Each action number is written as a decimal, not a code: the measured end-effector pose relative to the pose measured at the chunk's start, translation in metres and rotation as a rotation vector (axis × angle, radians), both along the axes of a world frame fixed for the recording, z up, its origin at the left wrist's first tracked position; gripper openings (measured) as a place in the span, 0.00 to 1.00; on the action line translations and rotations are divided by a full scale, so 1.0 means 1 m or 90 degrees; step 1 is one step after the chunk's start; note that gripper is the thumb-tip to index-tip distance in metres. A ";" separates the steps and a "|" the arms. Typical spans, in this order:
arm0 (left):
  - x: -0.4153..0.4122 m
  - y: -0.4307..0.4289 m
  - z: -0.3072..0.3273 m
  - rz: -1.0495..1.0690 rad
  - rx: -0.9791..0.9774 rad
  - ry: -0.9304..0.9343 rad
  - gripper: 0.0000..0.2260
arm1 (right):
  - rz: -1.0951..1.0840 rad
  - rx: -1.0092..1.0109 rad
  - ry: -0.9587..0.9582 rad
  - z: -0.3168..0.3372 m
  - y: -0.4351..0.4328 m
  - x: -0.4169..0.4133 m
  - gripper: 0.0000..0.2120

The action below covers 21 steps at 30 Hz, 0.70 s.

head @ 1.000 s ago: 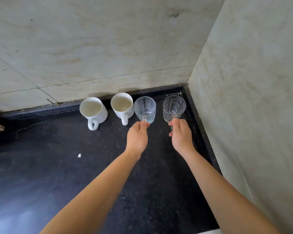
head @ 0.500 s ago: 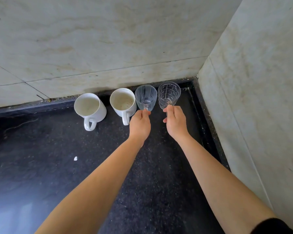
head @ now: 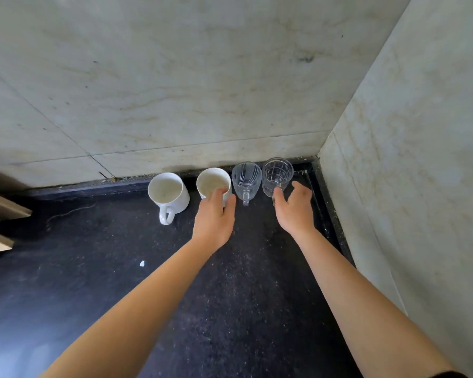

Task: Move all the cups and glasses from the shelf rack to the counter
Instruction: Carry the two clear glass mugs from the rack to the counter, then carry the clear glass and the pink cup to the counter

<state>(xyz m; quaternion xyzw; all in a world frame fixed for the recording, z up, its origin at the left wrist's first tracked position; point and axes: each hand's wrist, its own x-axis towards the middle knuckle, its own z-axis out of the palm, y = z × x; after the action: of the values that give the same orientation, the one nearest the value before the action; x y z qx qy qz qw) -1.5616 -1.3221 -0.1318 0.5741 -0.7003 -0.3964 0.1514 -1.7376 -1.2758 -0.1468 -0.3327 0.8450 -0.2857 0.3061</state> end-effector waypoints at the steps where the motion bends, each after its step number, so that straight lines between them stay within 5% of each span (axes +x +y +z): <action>1: 0.011 0.000 0.016 -0.017 -0.059 -0.023 0.19 | 0.017 -0.037 0.049 0.018 -0.001 0.003 0.32; 9: 0.143 0.040 0.175 0.126 -0.487 -0.256 0.25 | 0.242 -0.460 0.338 0.175 -0.030 0.084 0.27; 21: 0.404 0.263 0.258 0.505 -0.471 -0.526 0.35 | 0.695 -0.671 0.361 0.246 0.055 0.381 0.38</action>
<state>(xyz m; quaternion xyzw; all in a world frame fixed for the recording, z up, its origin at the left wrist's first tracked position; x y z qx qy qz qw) -1.1573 -1.0590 0.1261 0.8021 -0.5263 0.2067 0.1920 -1.3562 -1.2203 0.0996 -0.8583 0.3636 -0.3615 -0.0203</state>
